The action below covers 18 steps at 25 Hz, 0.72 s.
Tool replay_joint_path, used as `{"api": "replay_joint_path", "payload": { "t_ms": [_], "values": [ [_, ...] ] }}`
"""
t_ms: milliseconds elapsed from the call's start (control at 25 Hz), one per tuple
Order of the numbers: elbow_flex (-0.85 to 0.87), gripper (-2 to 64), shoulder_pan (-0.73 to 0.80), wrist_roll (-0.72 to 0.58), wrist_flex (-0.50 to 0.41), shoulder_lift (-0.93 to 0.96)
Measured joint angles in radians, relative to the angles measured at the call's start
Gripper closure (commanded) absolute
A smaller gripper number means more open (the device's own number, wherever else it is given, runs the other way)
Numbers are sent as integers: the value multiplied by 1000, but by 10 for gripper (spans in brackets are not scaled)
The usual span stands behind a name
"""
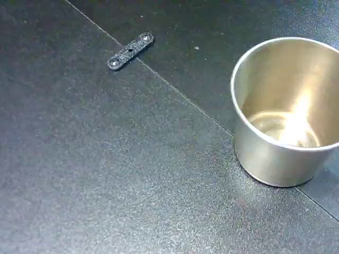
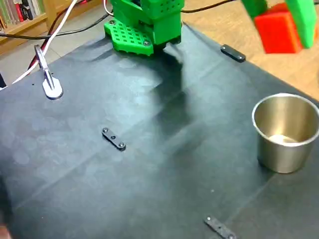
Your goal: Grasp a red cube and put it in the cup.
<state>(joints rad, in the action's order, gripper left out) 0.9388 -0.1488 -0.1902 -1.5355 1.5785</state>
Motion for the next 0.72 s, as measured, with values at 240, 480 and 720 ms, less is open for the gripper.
{"api": "replay_joint_path", "payload": {
  "t_ms": [240,480,720],
  "values": [
    [0,618,-5,20,0,-143],
    [0,618,3,28,2,-232],
    [0,619,2,28,112,-302]
  ]
}}
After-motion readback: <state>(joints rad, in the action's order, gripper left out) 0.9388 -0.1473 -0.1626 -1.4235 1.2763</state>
